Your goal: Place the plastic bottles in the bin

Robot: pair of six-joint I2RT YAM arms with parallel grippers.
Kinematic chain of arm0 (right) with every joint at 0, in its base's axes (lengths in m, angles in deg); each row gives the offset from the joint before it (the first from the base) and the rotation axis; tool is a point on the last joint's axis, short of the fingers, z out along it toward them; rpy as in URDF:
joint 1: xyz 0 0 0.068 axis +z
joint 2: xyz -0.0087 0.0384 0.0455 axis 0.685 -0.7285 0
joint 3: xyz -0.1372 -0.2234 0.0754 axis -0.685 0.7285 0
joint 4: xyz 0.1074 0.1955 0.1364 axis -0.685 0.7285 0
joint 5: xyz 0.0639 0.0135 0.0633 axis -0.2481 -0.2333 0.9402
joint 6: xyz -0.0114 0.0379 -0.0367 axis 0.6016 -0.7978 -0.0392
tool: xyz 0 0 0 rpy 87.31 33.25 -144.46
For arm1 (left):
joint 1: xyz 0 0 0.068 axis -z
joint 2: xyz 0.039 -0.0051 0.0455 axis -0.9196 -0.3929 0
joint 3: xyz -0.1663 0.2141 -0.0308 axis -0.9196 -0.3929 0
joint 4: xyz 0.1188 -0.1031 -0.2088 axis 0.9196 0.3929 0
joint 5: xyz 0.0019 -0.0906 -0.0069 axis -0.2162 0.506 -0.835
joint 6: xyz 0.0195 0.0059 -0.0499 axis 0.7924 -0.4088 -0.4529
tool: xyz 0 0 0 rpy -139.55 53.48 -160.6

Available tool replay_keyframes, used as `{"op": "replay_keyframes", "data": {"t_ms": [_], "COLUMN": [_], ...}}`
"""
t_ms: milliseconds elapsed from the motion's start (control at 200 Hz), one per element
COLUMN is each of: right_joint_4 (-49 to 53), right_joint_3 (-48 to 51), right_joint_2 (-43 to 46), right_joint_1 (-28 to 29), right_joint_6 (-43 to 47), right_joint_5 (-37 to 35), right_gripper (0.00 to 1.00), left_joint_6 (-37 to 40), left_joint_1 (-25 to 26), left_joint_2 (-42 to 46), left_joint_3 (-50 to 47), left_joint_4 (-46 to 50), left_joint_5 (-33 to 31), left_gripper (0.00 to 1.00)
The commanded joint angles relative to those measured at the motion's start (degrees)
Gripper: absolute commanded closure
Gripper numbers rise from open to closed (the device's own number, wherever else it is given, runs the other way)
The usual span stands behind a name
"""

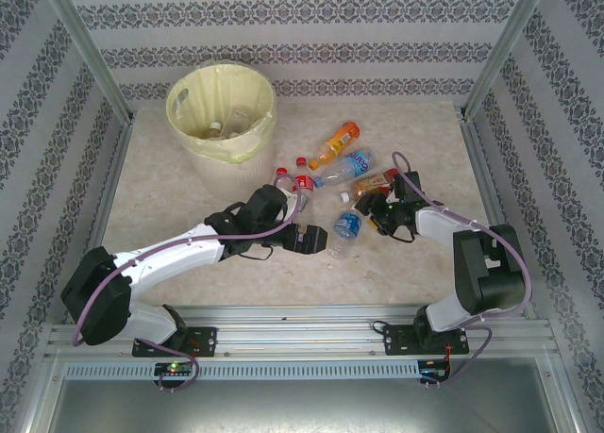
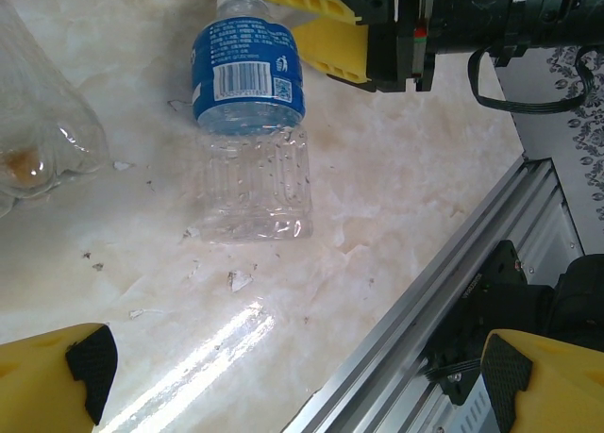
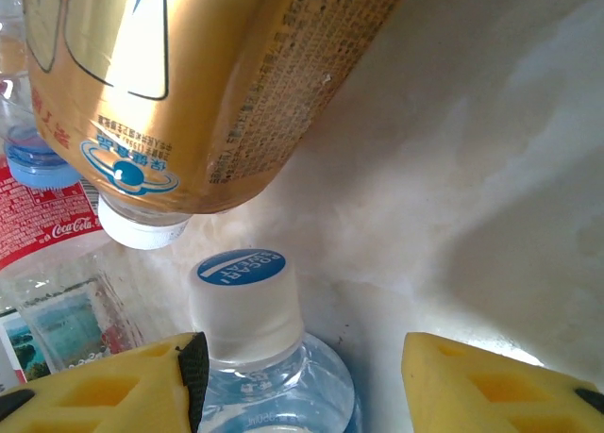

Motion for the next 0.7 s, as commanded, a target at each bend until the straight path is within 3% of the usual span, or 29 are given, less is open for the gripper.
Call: {"op": "replay_keyframes", "data": {"t_ms": [0,694], "right_joint_4": [3.17,0.83], "right_joint_3": [-2.87,-6.7], "right_joint_2": [-1.0,-8.05], "right_joint_1": [-0.47,1.15], "right_joint_6": [3.37,2.49], "right_joint_5": [1.22,4.29], "right_gripper": [0.42,0.44], "left_joint_6": [1.41,1.24], "left_joint_1": [0.89,1.68], "left_joint_2": [-0.59,-1.89], "left_joint_3": [1.92,1.75], "left_joint_4": [1.75,1.24], "left_joint_5": [0.36,0.37], "left_gripper": [0.0,0.0]}}
